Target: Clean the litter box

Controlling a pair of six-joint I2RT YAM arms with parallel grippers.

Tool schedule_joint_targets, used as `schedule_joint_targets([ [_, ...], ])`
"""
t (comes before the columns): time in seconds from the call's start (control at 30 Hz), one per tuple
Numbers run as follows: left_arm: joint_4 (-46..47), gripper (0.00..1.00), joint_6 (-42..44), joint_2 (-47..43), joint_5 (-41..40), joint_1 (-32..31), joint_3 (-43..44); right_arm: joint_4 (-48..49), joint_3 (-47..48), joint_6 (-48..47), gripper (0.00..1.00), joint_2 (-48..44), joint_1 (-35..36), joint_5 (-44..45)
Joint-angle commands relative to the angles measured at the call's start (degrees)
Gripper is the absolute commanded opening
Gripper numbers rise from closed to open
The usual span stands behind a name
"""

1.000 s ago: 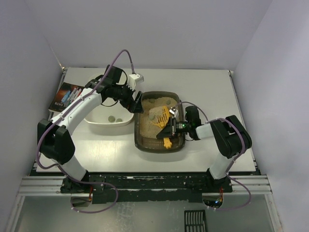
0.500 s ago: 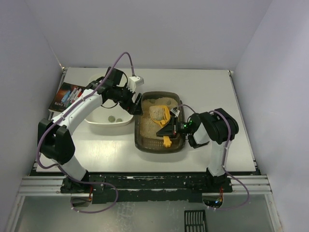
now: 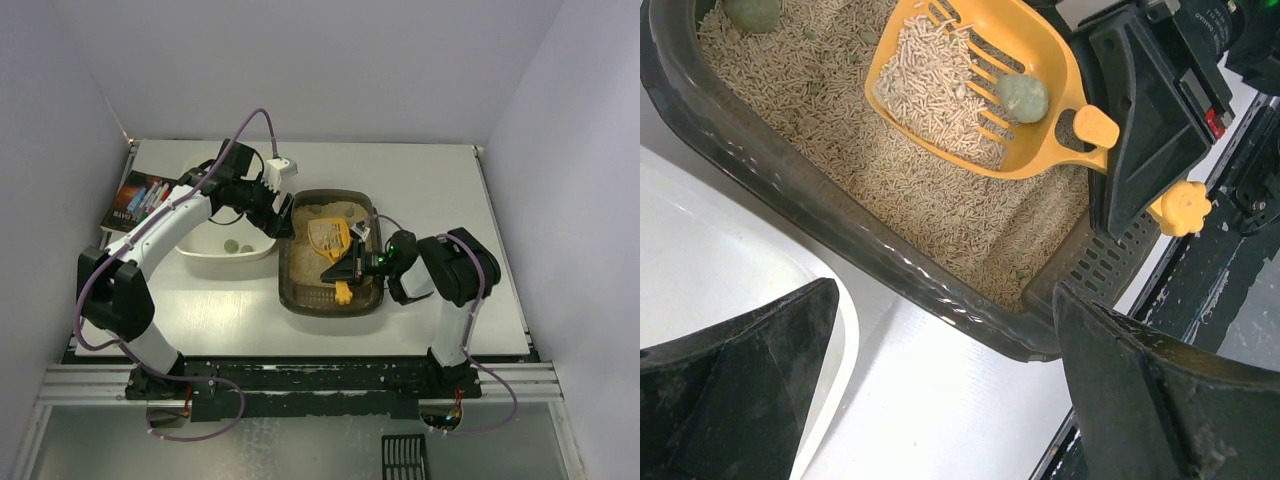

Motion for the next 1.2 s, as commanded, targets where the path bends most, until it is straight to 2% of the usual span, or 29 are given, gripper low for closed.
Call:
schedule_joint_targets([
  [0.0,0.12,1.0,0.56,-2.05,-0.7,0.21,-0.55,-47.0,2.89,-33.72,0.0,-8.72,2.0,5.6],
  [0.03,0.0,1.0,0.52,-2.13,-0.75,0.16,-0.56,-62.92,6.91,-43.58,0.0,-11.3,2.82,10.06],
  [0.07,-0.15,1.0,0.5,-2.22,-0.81,0.14,-0.56,-73.37,10.2,-50.81,0.0,-13.01,4.24,13.41],
  [0.13,-0.53,1.0,0.58,-2.47,-1.15,0.15,-0.48,-79.35,12.62,-54.54,0.0,-14.67,4.7,13.82],
  [0.23,-1.19,1.0,0.72,-3.11,-2.23,0.14,-0.24,-79.42,11.82,-54.35,0.0,-16.15,4.67,13.64],
  [0.53,-3.53,1.0,3.21,-6.66,-5.33,0.14,-0.86,-61.48,2.05,-42.21,0.0,-22.23,4.69,9.36],
  [0.73,-8.29,0.98,4.6,-5.98,-10.57,0.14,3.37,-66.25,4.56,-40.85,0.0,-32.9,4.66,9.99],
  [0.87,-8.58,0.98,4.31,-6.55,-15.72,0.29,3.96,-56.12,1.77,-31.34,0.0,-35.38,4.49,6.75],
  [0.97,-6.72,0.98,3.37,-8.86,-15.98,0.4,1.39,-46.23,-0.41,-23.65,0.0,-32.95,4.53,8.16],
  [1.1,-6.33,0.98,3.11,-10.72,-16.98,0.69,-0.47,-22.83,-5.67,-7.22,0.0,-30.57,4.45,5.66],
  [1.17,-6.28,0.99,3.17,-11.44,-16.63,1.4,-1.38,-14.08,-7.04,-2.13,0.0,-28.84,3.39,5.47],
])
